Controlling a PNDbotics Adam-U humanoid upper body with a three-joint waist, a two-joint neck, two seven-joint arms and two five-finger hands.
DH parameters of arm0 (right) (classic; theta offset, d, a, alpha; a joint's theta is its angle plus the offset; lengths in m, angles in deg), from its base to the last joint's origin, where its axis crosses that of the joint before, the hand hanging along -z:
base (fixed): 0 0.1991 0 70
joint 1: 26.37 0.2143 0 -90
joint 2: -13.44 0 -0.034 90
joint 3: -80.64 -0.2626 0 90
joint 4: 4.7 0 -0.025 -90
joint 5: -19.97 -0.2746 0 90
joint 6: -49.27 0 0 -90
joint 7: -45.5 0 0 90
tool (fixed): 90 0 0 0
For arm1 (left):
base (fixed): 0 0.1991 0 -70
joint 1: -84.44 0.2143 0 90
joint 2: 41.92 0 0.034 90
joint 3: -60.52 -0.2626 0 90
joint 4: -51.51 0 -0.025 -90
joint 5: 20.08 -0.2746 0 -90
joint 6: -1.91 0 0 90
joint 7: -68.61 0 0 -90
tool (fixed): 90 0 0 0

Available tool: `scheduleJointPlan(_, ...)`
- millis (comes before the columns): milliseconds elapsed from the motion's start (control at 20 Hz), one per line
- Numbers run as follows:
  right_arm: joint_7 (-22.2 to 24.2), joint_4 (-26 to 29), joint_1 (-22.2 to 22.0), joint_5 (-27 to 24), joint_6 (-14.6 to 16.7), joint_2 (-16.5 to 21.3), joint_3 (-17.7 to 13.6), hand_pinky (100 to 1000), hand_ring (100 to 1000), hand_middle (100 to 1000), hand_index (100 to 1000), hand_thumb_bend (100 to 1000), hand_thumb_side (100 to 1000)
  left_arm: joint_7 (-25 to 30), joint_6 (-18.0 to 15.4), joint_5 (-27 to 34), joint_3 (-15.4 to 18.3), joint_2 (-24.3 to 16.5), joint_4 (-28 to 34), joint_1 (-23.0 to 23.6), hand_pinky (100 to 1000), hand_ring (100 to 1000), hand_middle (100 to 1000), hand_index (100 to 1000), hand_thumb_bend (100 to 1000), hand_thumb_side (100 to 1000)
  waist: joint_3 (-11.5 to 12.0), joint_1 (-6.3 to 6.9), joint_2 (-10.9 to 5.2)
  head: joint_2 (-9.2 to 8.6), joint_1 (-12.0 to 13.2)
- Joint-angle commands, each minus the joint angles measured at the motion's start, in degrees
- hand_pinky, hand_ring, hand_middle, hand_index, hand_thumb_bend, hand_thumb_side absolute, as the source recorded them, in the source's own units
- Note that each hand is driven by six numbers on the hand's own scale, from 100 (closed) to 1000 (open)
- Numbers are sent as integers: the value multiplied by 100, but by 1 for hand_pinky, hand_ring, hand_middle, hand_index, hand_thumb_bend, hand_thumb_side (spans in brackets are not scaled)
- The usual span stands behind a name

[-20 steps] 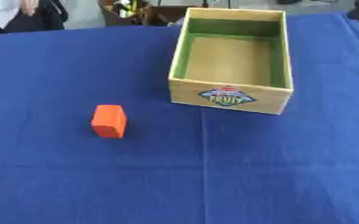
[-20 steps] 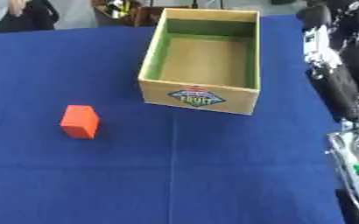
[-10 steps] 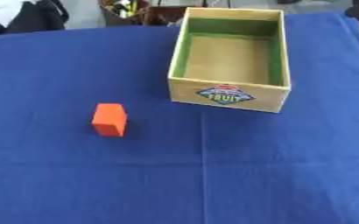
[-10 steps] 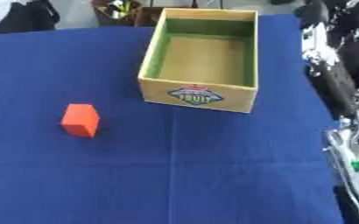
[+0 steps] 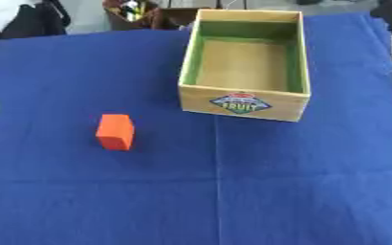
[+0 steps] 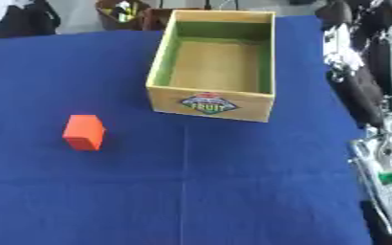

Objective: Pick up objects on the table and place them in the box.

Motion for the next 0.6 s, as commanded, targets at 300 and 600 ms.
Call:
scheduleJointPlan(300,73,114,21,-7,-1,127,33,912,865,599,806,100,603,891,-197,-70,-484,-685,-600,-661,679,732,756,963,600,879,-55,35,-164,18,95)
scheduleJointPlan(600,116,114,6,-20,-7,126,61,912,865,598,805,100,602,1493,-439,-173,-766,-709,-1181,-1204,700,759,780,988,701,834,-98,73,-182,18,143)
